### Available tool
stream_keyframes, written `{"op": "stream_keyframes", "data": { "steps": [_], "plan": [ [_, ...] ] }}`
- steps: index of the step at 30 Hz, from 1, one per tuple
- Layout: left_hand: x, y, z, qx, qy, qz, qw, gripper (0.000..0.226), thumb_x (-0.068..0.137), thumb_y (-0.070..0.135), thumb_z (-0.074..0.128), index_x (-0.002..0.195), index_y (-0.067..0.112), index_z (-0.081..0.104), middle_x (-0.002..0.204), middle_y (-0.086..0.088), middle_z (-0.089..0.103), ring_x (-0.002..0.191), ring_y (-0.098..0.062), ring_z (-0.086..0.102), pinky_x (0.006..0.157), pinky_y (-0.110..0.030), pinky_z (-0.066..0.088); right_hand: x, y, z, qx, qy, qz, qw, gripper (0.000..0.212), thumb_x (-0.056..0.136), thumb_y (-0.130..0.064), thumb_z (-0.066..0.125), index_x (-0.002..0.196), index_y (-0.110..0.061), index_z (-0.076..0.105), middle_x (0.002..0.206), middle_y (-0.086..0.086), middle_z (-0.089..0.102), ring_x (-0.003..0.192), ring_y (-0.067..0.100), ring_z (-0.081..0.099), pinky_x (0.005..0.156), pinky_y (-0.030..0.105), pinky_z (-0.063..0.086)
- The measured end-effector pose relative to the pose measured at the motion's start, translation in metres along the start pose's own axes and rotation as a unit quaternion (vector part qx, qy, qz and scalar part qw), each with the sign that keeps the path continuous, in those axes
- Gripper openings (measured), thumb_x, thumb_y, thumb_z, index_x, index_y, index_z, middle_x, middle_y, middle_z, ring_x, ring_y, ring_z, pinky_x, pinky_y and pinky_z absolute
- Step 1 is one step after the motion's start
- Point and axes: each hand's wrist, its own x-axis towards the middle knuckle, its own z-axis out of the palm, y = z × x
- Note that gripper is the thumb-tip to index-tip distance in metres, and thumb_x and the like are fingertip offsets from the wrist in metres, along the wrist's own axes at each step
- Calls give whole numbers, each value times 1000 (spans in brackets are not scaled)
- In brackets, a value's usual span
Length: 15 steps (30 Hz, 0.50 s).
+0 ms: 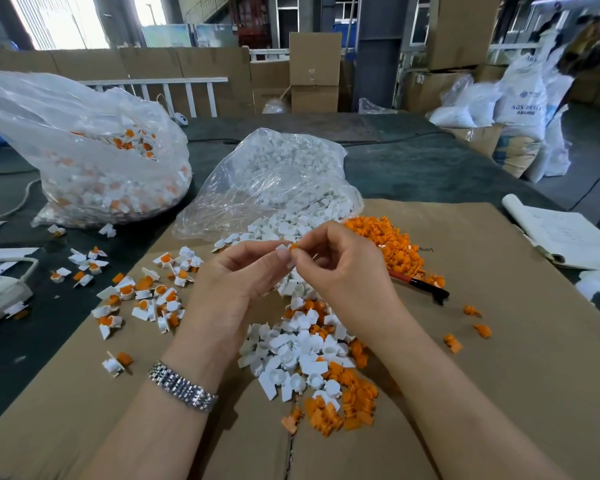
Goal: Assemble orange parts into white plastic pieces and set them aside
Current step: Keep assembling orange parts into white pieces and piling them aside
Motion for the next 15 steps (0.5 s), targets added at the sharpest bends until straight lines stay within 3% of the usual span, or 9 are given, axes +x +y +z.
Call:
{"op": "stream_keyframes", "data": {
  "steps": [3, 8, 15],
  "plan": [
    [2, 2, -3, -13, 18, -24, 999, 18, 74, 7, 82, 91, 2, 80, 105, -19, 77, 98, -27, 77, 81, -24, 60, 1, -1, -6, 12, -67, 8, 998, 14, 89, -15, 73, 99, -22, 65, 81, -8, 67, 64, 4, 56, 64, 17, 52],
    [4, 5, -8, -29, 10, -72, 997, 16, 73, 5, 82, 89, 2, 81, 103, -18, 78, 94, -25, 77, 75, -25, 61, 4, -3, -18, -6, -108, -10, 994, 29, 90, -15, 73, 115, -28, 67, 95, -7, 66, 78, 10, 60, 71, 17, 51],
    [3, 4, -5, -13, -7, -94, 995, 16, 70, 5, 84, 85, 5, 82, 103, -19, 78, 98, -26, 77, 78, -26, 61, 3, -3, -17, -75, -83, -49, 993, 23, 88, -21, 76, 110, -26, 75, 94, -12, 63, 86, 4, 62, 81, 20, 53]
  ]
}}
